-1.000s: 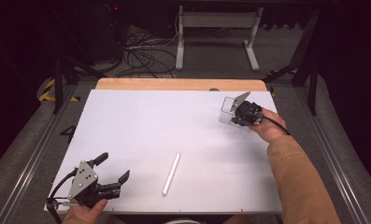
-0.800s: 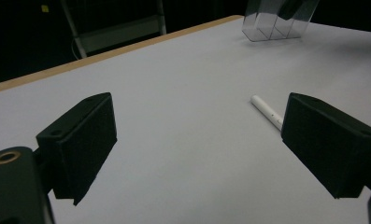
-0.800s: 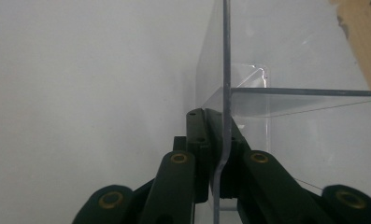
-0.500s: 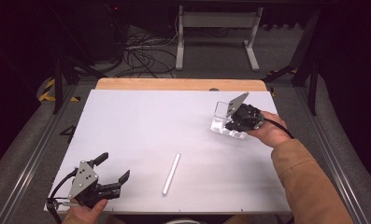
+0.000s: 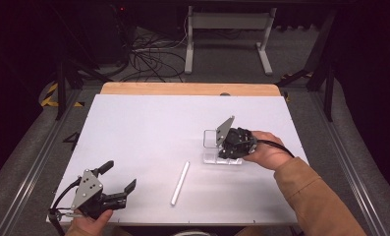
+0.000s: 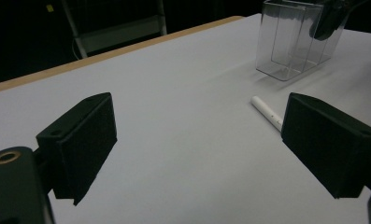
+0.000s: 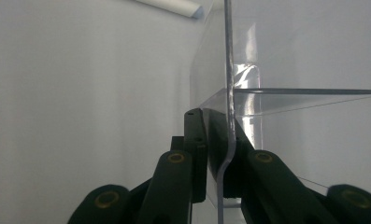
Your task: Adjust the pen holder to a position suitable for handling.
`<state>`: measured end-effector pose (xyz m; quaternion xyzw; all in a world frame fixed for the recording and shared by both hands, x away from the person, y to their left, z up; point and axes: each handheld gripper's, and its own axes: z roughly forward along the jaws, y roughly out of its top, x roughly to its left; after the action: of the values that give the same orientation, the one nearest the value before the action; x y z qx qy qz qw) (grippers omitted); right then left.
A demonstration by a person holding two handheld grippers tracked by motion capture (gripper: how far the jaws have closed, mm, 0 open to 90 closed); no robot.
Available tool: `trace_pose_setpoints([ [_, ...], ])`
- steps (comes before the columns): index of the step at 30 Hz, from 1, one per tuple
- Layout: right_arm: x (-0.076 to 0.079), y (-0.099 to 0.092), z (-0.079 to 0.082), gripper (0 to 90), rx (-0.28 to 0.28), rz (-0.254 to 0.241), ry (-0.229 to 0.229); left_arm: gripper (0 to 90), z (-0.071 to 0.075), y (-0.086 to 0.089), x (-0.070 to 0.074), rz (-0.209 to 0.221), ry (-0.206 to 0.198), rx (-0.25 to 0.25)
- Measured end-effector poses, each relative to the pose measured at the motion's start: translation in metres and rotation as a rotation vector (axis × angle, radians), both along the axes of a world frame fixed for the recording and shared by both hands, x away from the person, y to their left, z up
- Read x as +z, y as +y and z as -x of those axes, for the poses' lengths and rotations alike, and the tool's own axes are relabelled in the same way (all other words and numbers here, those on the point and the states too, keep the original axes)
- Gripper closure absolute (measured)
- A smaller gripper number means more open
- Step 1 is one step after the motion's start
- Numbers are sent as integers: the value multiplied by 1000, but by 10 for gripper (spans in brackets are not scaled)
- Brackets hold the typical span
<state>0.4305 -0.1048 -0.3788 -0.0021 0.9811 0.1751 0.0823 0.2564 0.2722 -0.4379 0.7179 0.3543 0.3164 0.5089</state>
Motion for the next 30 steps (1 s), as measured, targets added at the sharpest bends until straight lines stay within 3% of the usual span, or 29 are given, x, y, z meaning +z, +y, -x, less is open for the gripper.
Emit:
trace_pose_setpoints([
  [16,-13,10,11,838,62,5,0,112,0,0,0,-6,-2,0],
  [23,-15,11,11,823,8,-11,5,112,0,-1,0,-6,-2,0],
  [30,-18,11,15,846,28,-2,3,112,0,-1,0,-9,0,-2],
])
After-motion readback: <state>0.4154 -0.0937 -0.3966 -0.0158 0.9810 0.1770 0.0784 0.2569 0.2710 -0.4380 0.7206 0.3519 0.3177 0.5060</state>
